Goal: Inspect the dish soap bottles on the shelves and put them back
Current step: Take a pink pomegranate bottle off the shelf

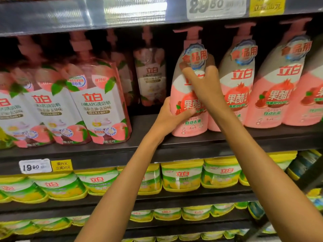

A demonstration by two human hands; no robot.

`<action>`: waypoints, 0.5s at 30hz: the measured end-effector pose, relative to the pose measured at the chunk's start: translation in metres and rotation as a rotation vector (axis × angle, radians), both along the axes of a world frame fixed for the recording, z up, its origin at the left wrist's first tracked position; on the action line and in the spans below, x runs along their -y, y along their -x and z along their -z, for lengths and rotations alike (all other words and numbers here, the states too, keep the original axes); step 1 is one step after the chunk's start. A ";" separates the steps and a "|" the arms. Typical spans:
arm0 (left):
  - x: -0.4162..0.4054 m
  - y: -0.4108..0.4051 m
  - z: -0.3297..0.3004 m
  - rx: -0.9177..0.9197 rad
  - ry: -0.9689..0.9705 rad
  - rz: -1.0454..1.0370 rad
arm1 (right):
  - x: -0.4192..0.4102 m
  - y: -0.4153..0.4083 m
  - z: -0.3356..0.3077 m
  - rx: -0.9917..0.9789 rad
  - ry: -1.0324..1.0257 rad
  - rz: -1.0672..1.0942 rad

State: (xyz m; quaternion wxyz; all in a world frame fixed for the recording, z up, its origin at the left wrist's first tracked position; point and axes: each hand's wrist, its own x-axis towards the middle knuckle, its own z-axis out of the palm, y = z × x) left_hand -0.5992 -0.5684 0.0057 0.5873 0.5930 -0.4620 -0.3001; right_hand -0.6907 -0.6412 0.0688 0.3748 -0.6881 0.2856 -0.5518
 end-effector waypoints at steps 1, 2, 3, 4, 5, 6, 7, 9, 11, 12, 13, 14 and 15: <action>0.001 0.000 0.002 0.000 0.004 -0.002 | 0.000 0.000 0.000 0.005 0.007 0.000; 0.001 0.000 0.004 -0.002 0.008 0.000 | 0.000 0.001 0.000 0.012 0.014 -0.005; 0.002 0.000 0.005 -0.009 0.013 0.006 | -0.001 0.001 0.000 0.019 0.021 -0.011; 0.002 0.000 0.007 -0.024 0.023 0.012 | -0.001 0.001 0.000 0.022 0.024 -0.010; 0.002 0.001 0.009 -0.042 0.034 0.016 | -0.002 0.001 0.000 0.022 0.025 -0.004; 0.001 0.002 0.011 -0.059 0.041 0.019 | -0.003 0.000 0.000 0.020 0.025 0.001; 0.001 0.002 0.012 -0.074 0.047 0.022 | -0.003 0.000 0.001 0.019 0.022 0.002; 0.002 0.001 0.015 -0.090 0.057 0.029 | -0.005 0.000 0.001 0.011 0.002 -0.003; 0.002 -0.001 0.014 -0.074 0.062 0.023 | -0.007 0.001 -0.001 -0.002 -0.022 0.003; 0.003 -0.002 0.014 -0.063 0.063 0.018 | -0.009 0.001 -0.002 -0.002 -0.026 -0.004; 0.003 -0.003 0.015 -0.056 0.062 0.011 | -0.011 0.002 -0.004 0.002 -0.025 -0.021; 0.003 -0.004 0.016 -0.053 0.057 0.001 | -0.013 0.002 -0.005 0.002 -0.019 -0.038; 0.002 -0.006 0.018 -0.051 0.048 -0.007 | -0.015 0.002 -0.006 -0.001 -0.015 -0.045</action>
